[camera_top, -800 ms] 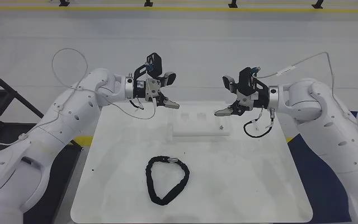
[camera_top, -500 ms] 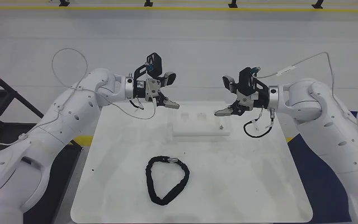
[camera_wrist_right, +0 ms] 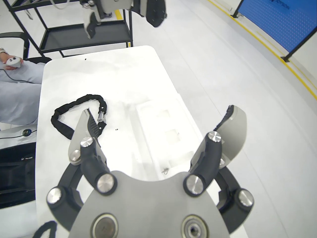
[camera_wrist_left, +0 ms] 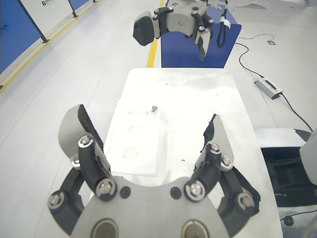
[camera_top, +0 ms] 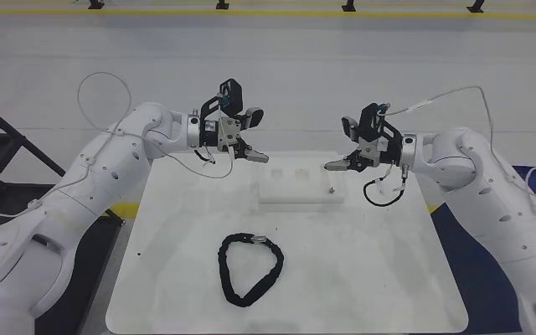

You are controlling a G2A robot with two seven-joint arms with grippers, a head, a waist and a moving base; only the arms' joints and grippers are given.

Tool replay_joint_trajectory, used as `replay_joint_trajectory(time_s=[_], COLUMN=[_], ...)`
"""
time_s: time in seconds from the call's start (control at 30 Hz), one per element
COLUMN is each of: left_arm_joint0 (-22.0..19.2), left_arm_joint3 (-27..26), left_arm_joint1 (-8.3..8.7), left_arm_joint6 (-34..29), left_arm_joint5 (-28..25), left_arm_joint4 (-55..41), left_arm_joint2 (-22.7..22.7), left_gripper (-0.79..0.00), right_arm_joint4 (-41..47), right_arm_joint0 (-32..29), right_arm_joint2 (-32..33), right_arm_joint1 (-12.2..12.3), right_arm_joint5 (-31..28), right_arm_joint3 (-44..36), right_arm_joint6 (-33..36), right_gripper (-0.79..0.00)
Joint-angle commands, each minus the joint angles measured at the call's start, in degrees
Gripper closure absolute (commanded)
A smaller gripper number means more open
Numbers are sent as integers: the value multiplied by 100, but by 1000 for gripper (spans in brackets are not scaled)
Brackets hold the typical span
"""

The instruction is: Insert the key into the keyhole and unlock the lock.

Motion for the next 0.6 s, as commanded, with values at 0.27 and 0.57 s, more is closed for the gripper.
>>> replay_joint_trajectory(time_s=[0.27,0.57], left_arm_joint0=[0,0], left_arm_joint3=[0,0], left_arm_joint1=[0,0], left_arm_joint6=[0,0], left_arm_joint5=[0,0], left_arm_joint4=[0,0], left_arm_joint2=[0,0], left_gripper=[-785,-785], right_arm_joint4=[321,1284], right_arm_joint0=[-27,234], right_arm_joint2=[-479,-1109], right_arm_joint1=[-294,-826], right_arm_joint5=[615,1747], right_arm_joint3=[1081,2011], right_arm_joint6=[190,1077], right_gripper=[-785,-785])
